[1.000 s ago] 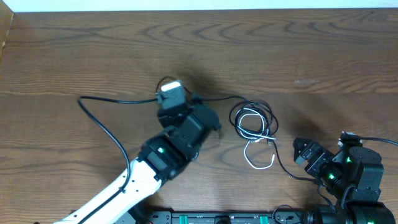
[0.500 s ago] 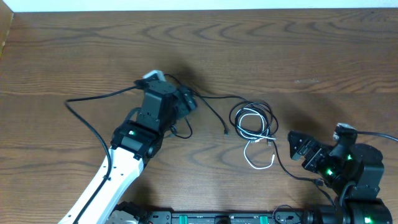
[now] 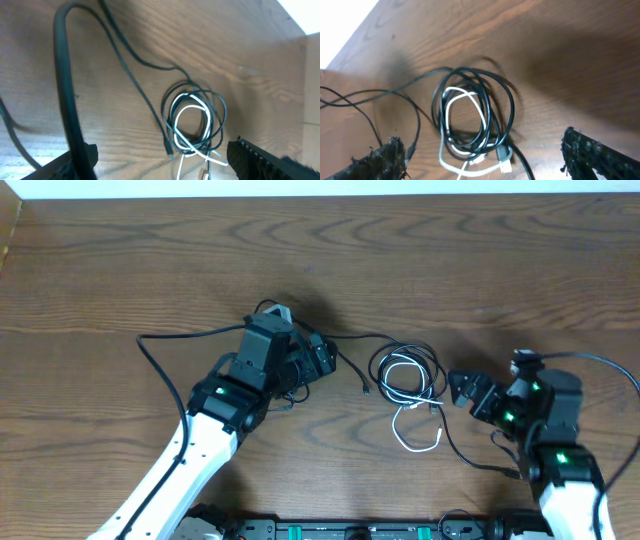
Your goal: Untangle cables
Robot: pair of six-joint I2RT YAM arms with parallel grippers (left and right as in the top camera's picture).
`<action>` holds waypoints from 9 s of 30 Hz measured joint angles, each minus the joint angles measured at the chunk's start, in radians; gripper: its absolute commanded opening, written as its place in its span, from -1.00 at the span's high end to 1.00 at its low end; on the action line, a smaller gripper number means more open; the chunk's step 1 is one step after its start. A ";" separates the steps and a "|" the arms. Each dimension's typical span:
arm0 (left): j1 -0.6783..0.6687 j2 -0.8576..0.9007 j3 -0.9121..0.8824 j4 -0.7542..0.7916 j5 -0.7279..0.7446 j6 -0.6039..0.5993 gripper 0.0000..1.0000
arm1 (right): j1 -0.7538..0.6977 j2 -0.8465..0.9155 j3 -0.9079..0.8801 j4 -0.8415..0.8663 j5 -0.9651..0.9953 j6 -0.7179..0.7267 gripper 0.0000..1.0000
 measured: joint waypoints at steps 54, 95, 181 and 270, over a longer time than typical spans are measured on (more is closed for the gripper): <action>0.000 0.012 0.000 -0.021 0.003 0.000 -0.82 | 0.182 -0.137 0.160 0.122 -0.259 0.032 0.98; -0.019 -0.362 0.003 -0.188 -0.384 -0.043 -0.96 | 0.182 -0.121 0.160 -0.027 -0.227 -0.019 0.98; -0.090 0.119 -0.016 0.098 0.383 0.378 0.85 | 0.180 -0.112 0.164 -0.255 0.104 0.184 0.53; -0.087 0.119 -0.016 0.183 0.782 0.553 0.84 | 0.117 -0.013 0.164 -0.324 -0.500 -0.213 0.84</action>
